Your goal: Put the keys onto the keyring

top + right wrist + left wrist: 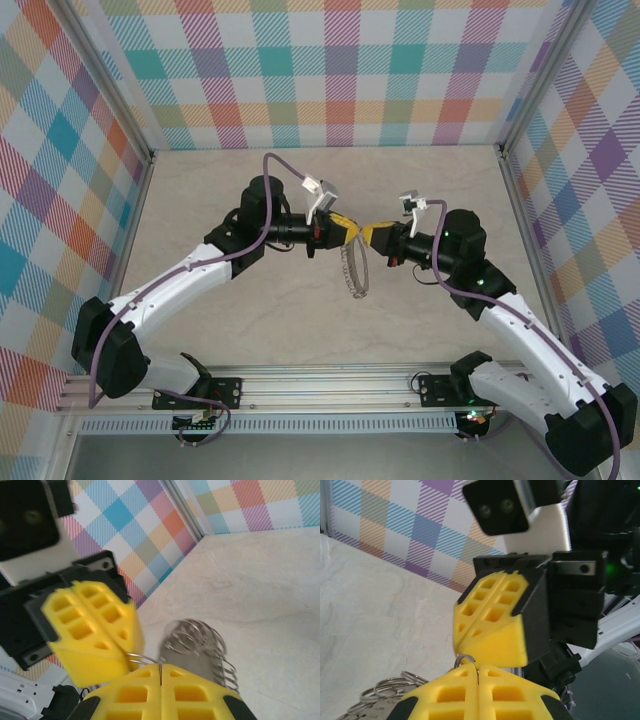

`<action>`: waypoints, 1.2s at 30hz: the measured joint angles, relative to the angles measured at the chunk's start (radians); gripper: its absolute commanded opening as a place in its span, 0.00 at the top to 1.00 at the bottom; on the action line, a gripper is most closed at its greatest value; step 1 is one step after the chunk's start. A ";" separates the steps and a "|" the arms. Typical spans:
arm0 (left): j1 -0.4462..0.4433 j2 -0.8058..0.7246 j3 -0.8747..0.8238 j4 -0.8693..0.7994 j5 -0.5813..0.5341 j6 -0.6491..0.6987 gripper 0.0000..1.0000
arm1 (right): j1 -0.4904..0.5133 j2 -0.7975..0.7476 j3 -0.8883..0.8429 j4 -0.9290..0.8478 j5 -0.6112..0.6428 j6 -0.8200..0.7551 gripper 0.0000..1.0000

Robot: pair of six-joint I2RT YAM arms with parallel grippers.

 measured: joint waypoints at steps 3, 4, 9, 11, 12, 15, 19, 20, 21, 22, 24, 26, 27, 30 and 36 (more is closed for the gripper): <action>-0.006 -0.007 -0.005 0.001 0.001 0.001 1.00 | -0.002 -0.011 -0.002 0.000 -0.008 0.000 1.00; -0.007 -0.008 -0.005 0.001 0.001 0.000 1.00 | -0.004 -0.013 -0.003 0.000 -0.012 0.000 1.00; -0.009 -0.014 -0.018 0.008 -0.002 0.000 1.00 | -0.012 -0.013 -0.013 0.009 -0.042 0.003 1.00; -0.010 -0.015 -0.023 0.017 -0.006 0.000 1.00 | -0.018 -0.011 -0.017 0.015 -0.061 0.005 1.00; -0.011 -0.017 -0.028 0.025 -0.009 0.000 1.00 | -0.021 -0.010 -0.018 0.019 -0.072 0.008 1.00; -0.011 -0.027 -0.033 0.033 -0.015 -0.004 1.00 | -0.029 0.000 -0.018 0.031 -0.121 0.012 1.00; -0.011 -0.031 -0.037 0.047 -0.018 -0.016 1.00 | -0.042 0.023 -0.017 0.053 -0.201 0.023 0.84; -0.011 -0.031 -0.039 0.050 -0.018 -0.020 1.00 | -0.045 0.027 -0.017 0.053 -0.217 0.026 0.77; -0.011 -0.031 -0.040 0.056 -0.019 -0.023 1.00 | -0.047 0.030 -0.017 0.052 -0.233 0.031 0.71; -0.011 -0.031 -0.040 0.064 -0.018 -0.024 1.00 | -0.051 0.032 -0.018 0.050 -0.253 0.039 0.66; -0.014 -0.031 -0.040 0.091 -0.018 -0.027 1.00 | -0.066 0.026 -0.021 0.052 -0.278 0.046 0.59; -0.018 -0.031 -0.040 0.107 -0.018 -0.027 1.00 | -0.100 -0.002 -0.034 0.053 -0.301 0.064 0.58; -0.019 -0.031 -0.040 0.111 -0.018 -0.029 1.00 | -0.129 -0.025 -0.043 0.057 -0.309 0.077 0.58; -0.021 -0.031 -0.040 0.120 -0.018 -0.030 1.00 | -0.203 -0.085 -0.059 0.077 -0.322 0.114 0.58; -0.021 -0.031 -0.040 0.137 -0.017 -0.034 1.00 | -0.233 -0.087 -0.059 0.164 -0.354 0.176 0.59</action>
